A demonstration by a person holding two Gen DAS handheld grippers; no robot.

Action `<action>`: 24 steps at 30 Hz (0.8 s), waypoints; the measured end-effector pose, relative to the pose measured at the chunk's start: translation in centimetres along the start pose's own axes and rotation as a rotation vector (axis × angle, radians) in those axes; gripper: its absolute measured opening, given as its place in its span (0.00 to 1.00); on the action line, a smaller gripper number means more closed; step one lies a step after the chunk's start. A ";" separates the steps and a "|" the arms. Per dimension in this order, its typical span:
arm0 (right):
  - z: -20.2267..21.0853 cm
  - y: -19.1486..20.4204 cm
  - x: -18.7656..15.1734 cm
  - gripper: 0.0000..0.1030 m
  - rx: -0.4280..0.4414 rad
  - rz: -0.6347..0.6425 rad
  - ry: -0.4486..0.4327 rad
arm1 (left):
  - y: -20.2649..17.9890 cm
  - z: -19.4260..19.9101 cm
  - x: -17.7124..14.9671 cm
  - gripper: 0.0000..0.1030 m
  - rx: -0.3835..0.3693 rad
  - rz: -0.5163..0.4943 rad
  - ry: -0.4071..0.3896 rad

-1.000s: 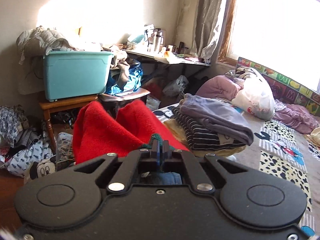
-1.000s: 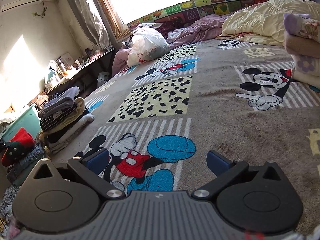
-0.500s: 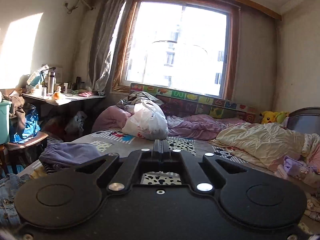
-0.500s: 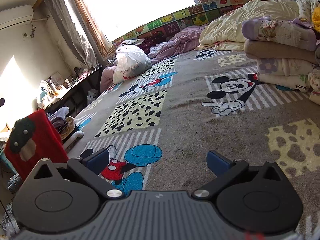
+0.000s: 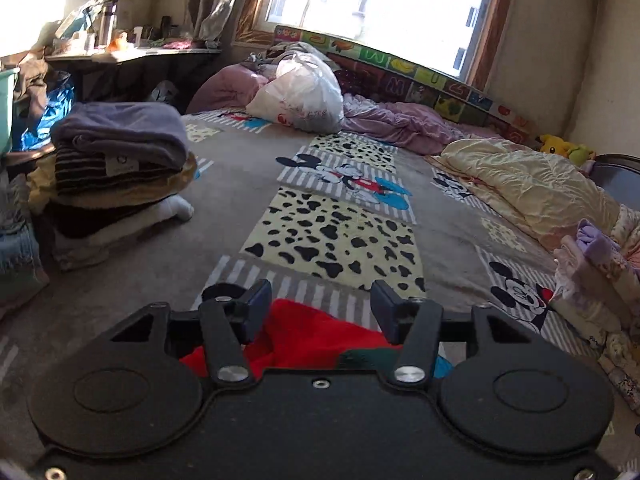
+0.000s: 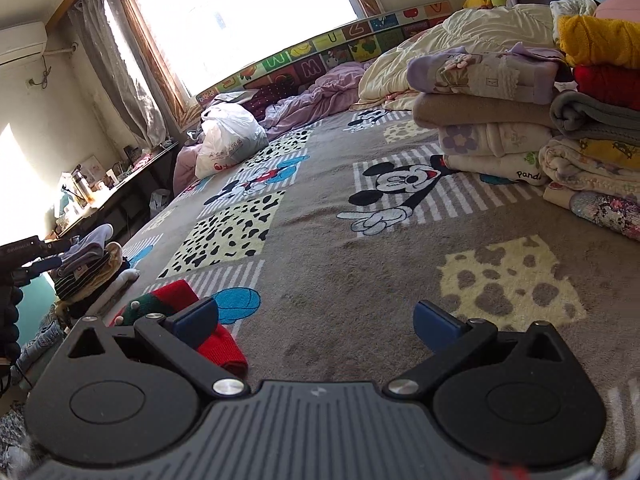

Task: Fold clothes
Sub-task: 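Carry the red sweater with the left gripper over to the bed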

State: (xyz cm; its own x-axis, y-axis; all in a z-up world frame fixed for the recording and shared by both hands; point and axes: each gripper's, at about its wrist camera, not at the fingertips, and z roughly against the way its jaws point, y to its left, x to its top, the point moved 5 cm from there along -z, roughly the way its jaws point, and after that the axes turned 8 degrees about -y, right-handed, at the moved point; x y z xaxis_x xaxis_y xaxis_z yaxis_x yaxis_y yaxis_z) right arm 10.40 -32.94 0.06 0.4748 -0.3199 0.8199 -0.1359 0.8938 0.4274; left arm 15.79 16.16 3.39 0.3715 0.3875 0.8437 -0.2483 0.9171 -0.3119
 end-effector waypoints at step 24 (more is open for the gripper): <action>-5.4 -3.2 -9.7 1.00 0.043 -0.177 0.112 | -3.9 -4.0 -2.2 0.07 -0.089 -0.019 -0.003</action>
State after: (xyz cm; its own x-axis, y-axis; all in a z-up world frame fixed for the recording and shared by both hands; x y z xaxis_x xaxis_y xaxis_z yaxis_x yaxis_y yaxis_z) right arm 10.86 -30.98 -11.33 0.5877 -0.4320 0.6841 -0.0774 0.8116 0.5791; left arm 19.48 12.08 0.98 0.3725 0.3694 0.8514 -0.1607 0.9292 -0.3328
